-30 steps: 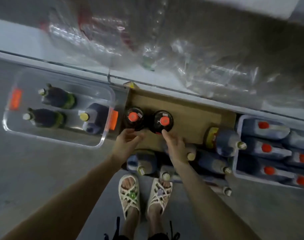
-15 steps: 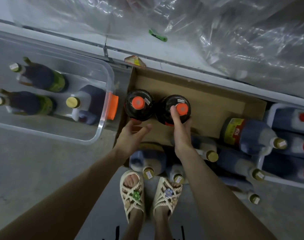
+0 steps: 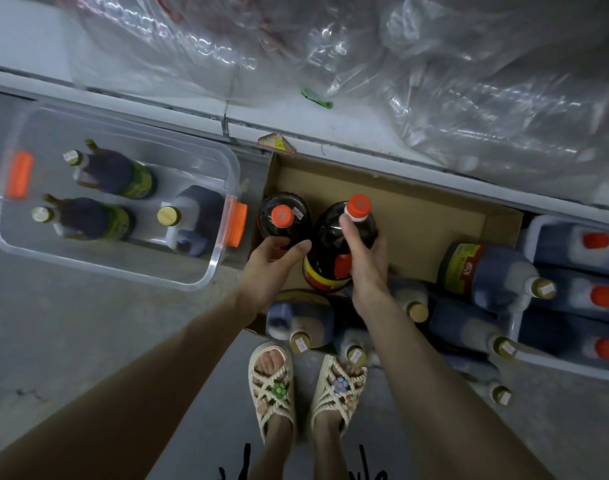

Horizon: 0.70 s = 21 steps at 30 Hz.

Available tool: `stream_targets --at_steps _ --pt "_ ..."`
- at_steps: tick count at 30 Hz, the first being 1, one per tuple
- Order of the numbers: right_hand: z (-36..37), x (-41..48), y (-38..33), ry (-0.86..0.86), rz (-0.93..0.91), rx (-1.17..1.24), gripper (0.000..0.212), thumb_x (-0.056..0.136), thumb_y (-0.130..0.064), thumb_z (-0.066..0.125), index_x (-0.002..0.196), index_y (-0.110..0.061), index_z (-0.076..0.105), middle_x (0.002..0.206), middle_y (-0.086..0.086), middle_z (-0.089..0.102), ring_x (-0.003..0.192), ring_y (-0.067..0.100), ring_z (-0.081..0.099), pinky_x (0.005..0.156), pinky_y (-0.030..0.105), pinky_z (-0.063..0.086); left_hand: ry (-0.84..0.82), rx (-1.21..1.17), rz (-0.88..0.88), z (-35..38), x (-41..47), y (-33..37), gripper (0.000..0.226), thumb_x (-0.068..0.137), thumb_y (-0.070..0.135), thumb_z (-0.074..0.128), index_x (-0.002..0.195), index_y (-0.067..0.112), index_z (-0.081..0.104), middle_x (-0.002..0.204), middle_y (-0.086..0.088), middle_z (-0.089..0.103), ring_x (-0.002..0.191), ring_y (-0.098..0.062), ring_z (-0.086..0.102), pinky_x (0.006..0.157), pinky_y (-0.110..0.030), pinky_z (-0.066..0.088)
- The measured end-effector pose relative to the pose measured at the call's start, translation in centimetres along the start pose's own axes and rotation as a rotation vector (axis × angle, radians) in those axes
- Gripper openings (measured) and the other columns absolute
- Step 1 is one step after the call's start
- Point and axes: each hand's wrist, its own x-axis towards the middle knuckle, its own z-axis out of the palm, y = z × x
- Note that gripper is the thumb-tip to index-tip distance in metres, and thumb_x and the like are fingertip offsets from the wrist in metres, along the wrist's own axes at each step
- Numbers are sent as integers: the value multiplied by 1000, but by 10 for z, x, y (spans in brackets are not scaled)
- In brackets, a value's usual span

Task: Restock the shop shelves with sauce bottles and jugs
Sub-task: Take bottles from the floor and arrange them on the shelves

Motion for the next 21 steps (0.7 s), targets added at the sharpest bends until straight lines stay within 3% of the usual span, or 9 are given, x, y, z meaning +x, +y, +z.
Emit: stream_targets --at_steps 3,5,9,12,16,18,21 --pt "-4 -25 -14 -44 -28 -32 53 81 -35 74 127 -26 49 108 -12 57 101 7 53 85 21 41 -24 -9 18 1 -21 15 49 89 46 58 128 17 51 101 8 57 93 -3 55 72 -15 42" --pt "-9 -45 -28 -59 -47 -60 47 79 -32 77 117 -29 49 101 -15 58 95 4 56 70 11 43 -44 -45 30 -1 -39 28 52 88 45 60 130 16 50 108 5 58 100 -8 56 79 -20 44" --pt "-26 -89 -75 -74 -116 -128 61 75 -33 80 127 -22 49 103 -7 60 87 3 59 49 3 41 -187 -131 55 -19 -79 56 68 76 59 65 133 25 48 123 5 58 115 -12 54 96 -32 43" --pt "-41 -130 -123 -130 -194 -187 60 73 -36 79 124 -21 52 90 -11 64 70 -4 62 56 10 45 -267 -116 129 -33 -115 82 87 57 64 70 134 32 44 122 12 59 115 -5 53 98 -31 42" --pt "-58 -200 -194 -164 -323 -228 57 65 -42 81 113 -19 59 96 -4 70 85 8 66 70 17 49 -333 -11 263 -36 -171 133 110 50 61 84 144 29 37 136 5 52 124 -10 50 108 -36 40" --pt "-68 -239 -231 -183 -375 -209 58 60 -45 84 108 -19 63 91 -3 71 86 14 68 72 22 51 -376 -22 354 -34 -205 167 111 50 49 90 144 26 36 138 1 53 122 -11 52 108 -42 40" --pt "-83 -308 -293 -237 -454 -221 79 47 -57 86 111 -15 65 99 2 74 94 19 70 87 39 55 -385 13 523 -36 -263 229 96 54 33 91 137 26 44 133 5 57 118 -7 54 107 -44 41"
